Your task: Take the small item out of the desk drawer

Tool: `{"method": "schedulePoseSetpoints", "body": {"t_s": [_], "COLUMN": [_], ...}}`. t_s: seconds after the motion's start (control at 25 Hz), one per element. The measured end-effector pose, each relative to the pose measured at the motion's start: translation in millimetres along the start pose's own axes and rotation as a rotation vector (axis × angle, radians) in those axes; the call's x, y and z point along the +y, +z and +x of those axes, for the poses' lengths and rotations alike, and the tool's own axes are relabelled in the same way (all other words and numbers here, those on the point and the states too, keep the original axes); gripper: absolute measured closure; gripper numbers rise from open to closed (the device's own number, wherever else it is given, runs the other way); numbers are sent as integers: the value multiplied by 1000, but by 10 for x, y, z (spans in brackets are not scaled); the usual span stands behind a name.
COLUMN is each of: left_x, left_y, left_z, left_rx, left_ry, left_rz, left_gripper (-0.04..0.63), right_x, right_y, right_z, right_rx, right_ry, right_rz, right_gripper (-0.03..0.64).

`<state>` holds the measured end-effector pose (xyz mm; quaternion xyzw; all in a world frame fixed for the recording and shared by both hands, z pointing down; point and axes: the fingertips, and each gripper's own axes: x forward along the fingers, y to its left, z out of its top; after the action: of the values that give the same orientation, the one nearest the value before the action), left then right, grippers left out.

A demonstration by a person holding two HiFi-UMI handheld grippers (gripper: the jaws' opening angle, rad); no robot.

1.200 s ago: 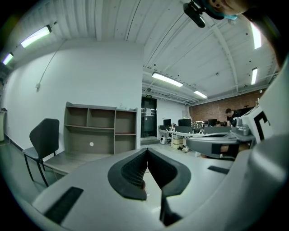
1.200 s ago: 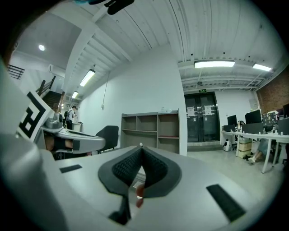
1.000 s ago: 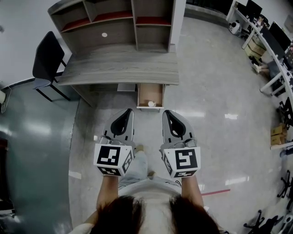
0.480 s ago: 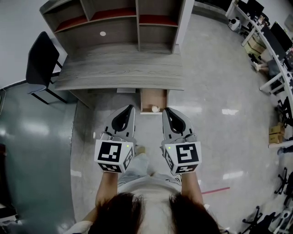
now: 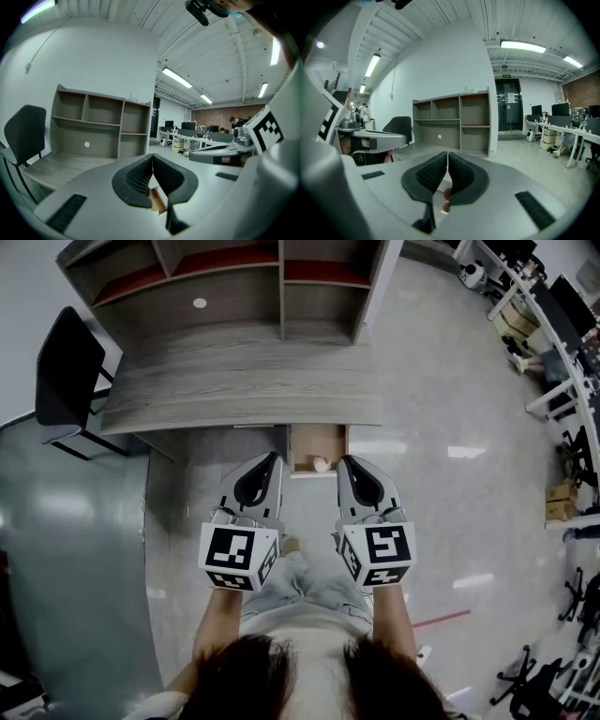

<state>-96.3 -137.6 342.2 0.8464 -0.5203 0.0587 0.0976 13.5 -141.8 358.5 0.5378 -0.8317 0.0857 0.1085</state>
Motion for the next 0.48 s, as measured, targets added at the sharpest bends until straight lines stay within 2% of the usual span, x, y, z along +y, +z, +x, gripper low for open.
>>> {"method": "schedulePoseSetpoints", "body": {"t_s": [0.24,0.48], "left_x": [94,197], "left_y": [-164,-296], "left_z": [233,509], "left_rx": [25,43], "left_ry": [-10,18], "left_rz": [-18,-27], "left_gripper": [578,578], "right_x": [-183,-303], "right_y": [-193,-433], "right_z": [275,570], "right_rx": [44,84], "right_ry": [-17,-5], "right_rz": [26,8], "right_gripper": [588,588]}}
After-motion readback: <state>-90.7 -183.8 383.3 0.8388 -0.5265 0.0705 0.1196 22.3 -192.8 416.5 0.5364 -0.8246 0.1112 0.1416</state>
